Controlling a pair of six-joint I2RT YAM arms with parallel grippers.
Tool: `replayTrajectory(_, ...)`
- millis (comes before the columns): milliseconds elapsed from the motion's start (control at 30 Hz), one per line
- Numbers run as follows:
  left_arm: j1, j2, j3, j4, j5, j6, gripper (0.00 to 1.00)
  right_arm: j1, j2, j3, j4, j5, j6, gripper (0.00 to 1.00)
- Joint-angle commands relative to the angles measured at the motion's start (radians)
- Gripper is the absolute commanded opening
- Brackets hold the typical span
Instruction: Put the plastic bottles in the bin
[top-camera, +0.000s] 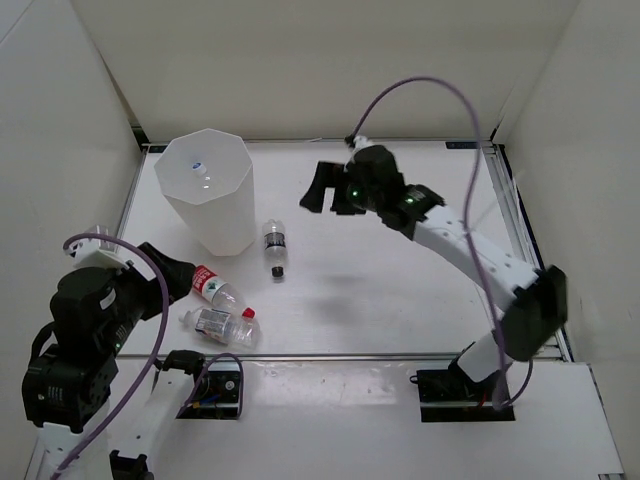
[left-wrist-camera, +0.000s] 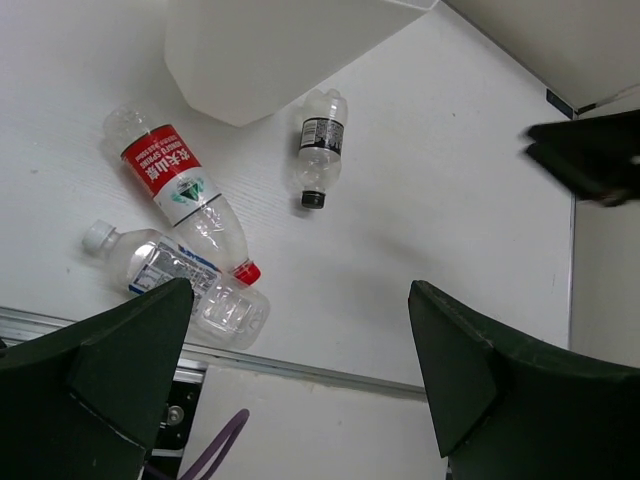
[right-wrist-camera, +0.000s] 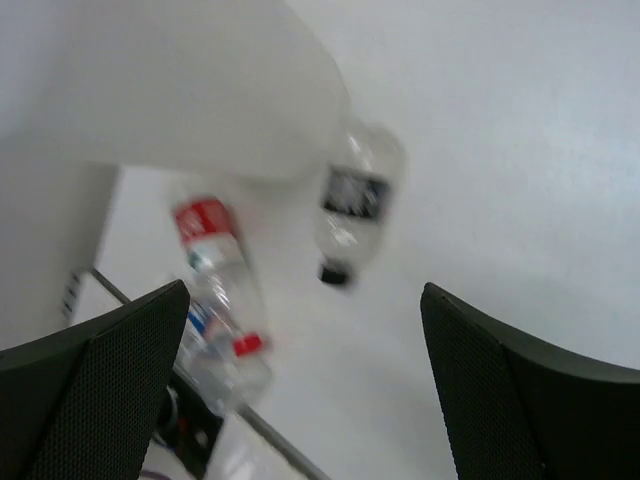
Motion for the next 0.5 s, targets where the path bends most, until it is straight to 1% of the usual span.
replayTrajectory(0,0.006,0.024,0.007,-0.067,-0.006,-0.059,1.0,-0.028,0.152,-0.046,-0.115,-0.265,0.014,1.0)
replayTrajectory(33,0.006,0.014,-0.005,-0.067,-0.006,-0.076,1.0,-0.019,0.174,-0.046,-0.115,-0.276,0.014,1.0)
replayTrajectory(133,0.006,-0.007,-0.014,-0.067,0.005,-0.1,1.0,0.006,0.27,-0.046,-0.041,-0.32,0.024,1.0)
replayTrajectory(367,0.006,-0.096,-0.105,-0.067,0.128,-0.16,1.0,0.015,0.551,0.196,-0.041,-0.374,0.046,1.0)
replayTrajectory(400,0.006,-0.117,-0.137,-0.067,0.158,-0.172,1.0,0.015,0.574,0.216,-0.041,-0.392,0.046,1.0)
replayTrajectory(467,0.006,-0.148,-0.166,-0.067,0.171,-0.194,1.0,0.015,0.627,0.262,-0.05,-0.402,0.058,1.0)
